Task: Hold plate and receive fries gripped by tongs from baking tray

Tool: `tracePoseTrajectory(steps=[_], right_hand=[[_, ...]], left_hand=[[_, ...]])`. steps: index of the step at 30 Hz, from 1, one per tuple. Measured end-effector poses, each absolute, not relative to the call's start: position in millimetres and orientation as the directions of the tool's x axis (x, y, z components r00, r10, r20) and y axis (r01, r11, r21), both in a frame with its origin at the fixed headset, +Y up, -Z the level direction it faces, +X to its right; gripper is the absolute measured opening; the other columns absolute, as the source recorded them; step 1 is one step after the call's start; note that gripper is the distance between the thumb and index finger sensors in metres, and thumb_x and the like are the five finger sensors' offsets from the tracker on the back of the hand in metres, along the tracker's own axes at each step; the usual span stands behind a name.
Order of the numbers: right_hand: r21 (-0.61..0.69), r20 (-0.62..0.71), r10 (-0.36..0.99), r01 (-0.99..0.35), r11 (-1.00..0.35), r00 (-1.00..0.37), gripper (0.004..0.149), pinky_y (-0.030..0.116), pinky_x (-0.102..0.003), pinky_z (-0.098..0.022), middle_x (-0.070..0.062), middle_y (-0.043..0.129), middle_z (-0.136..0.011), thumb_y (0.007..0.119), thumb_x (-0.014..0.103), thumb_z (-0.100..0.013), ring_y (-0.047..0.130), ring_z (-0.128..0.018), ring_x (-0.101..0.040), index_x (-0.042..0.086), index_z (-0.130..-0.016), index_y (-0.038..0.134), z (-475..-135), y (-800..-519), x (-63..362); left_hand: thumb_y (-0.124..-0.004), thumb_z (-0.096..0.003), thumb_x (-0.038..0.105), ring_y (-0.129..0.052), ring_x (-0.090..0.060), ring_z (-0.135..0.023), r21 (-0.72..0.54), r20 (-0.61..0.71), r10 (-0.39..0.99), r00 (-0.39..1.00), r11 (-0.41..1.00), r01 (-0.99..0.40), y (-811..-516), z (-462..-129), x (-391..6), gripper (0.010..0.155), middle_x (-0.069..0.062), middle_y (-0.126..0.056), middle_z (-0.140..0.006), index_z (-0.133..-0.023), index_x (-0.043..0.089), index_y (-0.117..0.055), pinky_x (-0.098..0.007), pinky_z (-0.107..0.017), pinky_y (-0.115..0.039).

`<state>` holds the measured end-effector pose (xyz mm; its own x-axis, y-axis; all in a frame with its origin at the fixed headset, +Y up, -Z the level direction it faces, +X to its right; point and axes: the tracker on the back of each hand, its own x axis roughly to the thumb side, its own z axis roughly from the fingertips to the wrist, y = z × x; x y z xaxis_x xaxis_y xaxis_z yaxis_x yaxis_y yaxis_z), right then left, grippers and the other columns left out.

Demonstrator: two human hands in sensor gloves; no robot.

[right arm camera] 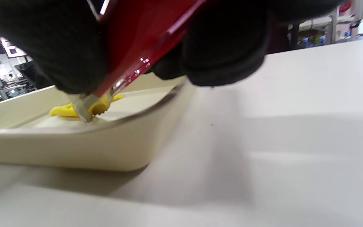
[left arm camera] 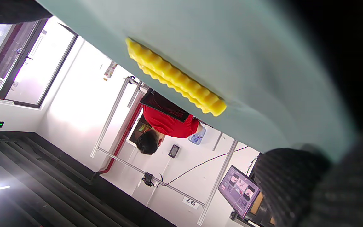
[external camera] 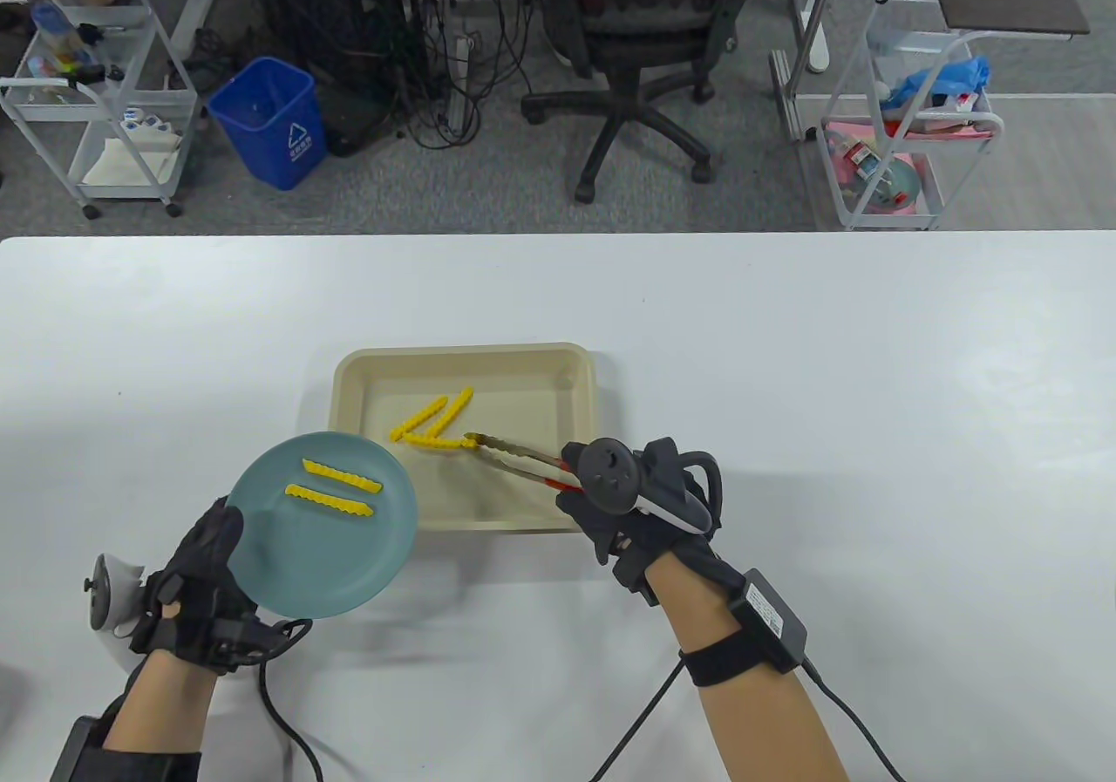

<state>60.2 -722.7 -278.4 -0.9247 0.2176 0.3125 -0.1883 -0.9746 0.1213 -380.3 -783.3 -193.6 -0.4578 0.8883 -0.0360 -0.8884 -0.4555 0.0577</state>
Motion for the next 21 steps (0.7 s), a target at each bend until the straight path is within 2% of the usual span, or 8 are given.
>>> tracePoseTrajectory(steps=[8,16,21], right_hand=[[0.059,0.361,0.233,-0.228,-0.972,-0.903,0.06,0.082,-0.042,-0.023,-0.006,0.087,-0.088,0.092,0.052,-0.046,0.103,-0.038,-0.022,0.027,-0.099,0.077,-271,-715,65],[-0.088,0.45,0.252,-0.323,-0.942,-0.857,0.061,0.083,-0.04,-0.021,-0.008,0.087,-0.087,0.091,0.053,-0.046,0.103,-0.037,-0.021,0.027,-0.099,0.077,-246,-668,65],[-0.104,0.533,0.234,-0.337,-0.936,-0.813,0.061,0.084,-0.04,-0.021,-0.007,0.088,-0.086,0.09,0.054,-0.047,0.104,-0.037,-0.02,0.027,-0.099,0.077,-225,-651,46]], left_hand=[[-0.069,-0.052,0.032,-0.102,-0.059,-0.044,0.068,-0.037,0.883,-0.469,-0.466,-0.882,-784,-193,-382,0.066,-0.038,-0.078,-0.079,-0.102,-0.01,-0.059,-0.056,-0.023,-0.095],[-0.069,-0.052,0.032,-0.102,-0.058,-0.044,0.067,-0.038,0.883,-0.467,-0.464,-0.883,-784,-193,-382,0.066,-0.038,-0.078,-0.079,-0.102,-0.01,-0.059,-0.056,-0.023,-0.096],[-0.069,-0.052,0.032,-0.102,-0.059,-0.044,0.068,-0.039,0.883,-0.468,-0.465,-0.883,-784,-193,-382,0.066,-0.038,-0.078,-0.079,-0.101,-0.011,-0.059,-0.056,-0.023,-0.096]])
